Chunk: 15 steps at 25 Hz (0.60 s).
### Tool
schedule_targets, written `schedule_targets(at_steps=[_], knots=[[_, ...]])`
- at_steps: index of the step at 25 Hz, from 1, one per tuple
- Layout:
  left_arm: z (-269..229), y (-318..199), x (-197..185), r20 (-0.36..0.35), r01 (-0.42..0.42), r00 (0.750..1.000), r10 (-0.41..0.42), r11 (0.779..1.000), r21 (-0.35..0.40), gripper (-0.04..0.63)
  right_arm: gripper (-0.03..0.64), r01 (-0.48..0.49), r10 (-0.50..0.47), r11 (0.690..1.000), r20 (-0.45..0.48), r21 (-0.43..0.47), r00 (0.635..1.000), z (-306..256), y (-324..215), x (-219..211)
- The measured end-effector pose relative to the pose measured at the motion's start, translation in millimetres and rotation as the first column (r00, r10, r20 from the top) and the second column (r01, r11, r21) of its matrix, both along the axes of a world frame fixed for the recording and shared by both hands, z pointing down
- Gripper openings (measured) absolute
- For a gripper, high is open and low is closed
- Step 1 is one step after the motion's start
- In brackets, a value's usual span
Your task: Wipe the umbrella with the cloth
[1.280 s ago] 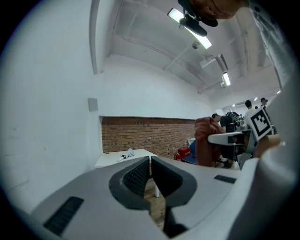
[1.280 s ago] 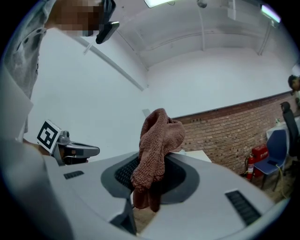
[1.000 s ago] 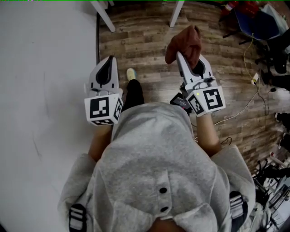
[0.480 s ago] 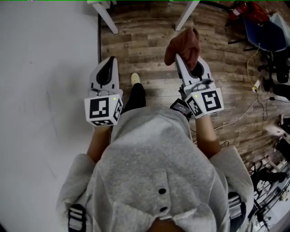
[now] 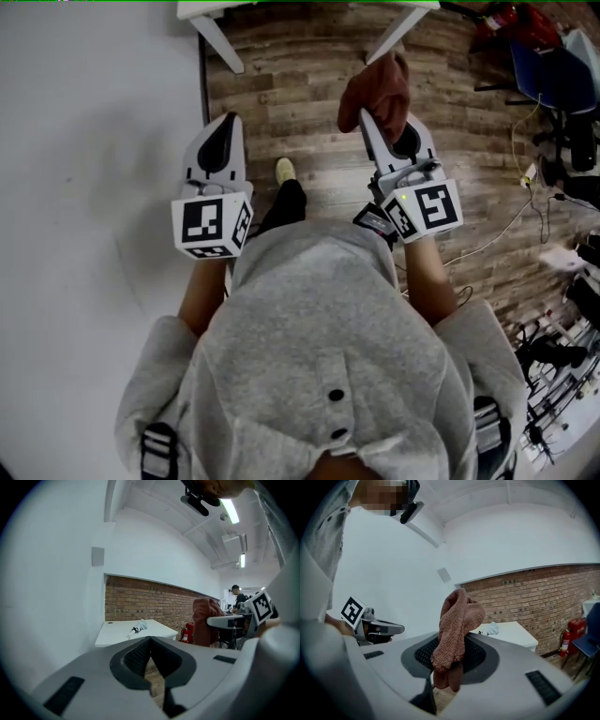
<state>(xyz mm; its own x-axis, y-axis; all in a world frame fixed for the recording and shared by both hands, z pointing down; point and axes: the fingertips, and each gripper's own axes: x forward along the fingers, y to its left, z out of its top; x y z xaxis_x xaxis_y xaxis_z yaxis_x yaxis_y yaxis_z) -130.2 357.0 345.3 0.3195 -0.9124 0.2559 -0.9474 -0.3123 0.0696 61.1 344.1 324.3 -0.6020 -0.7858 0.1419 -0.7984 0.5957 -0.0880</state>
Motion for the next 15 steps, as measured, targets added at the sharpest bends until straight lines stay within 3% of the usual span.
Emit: schedule_targets(at_steps=[9, 15], knots=[[0.2, -67.9, -52.7, -0.037, -0.01, 0.999, 0.01, 1.0, 0.0, 0.015, 0.104, -0.003, 0.003, 1.0, -0.038, 0.008, 0.999, -8.2, -74.4, -55.8], [2.6, -93.4, -74.8, -0.055, -0.02, 0.998, 0.02, 1.0, 0.013, 0.015, 0.104, -0.014, 0.015, 1.0, -0.053, 0.019, 0.998, -9.4, -96.7, -77.7]])
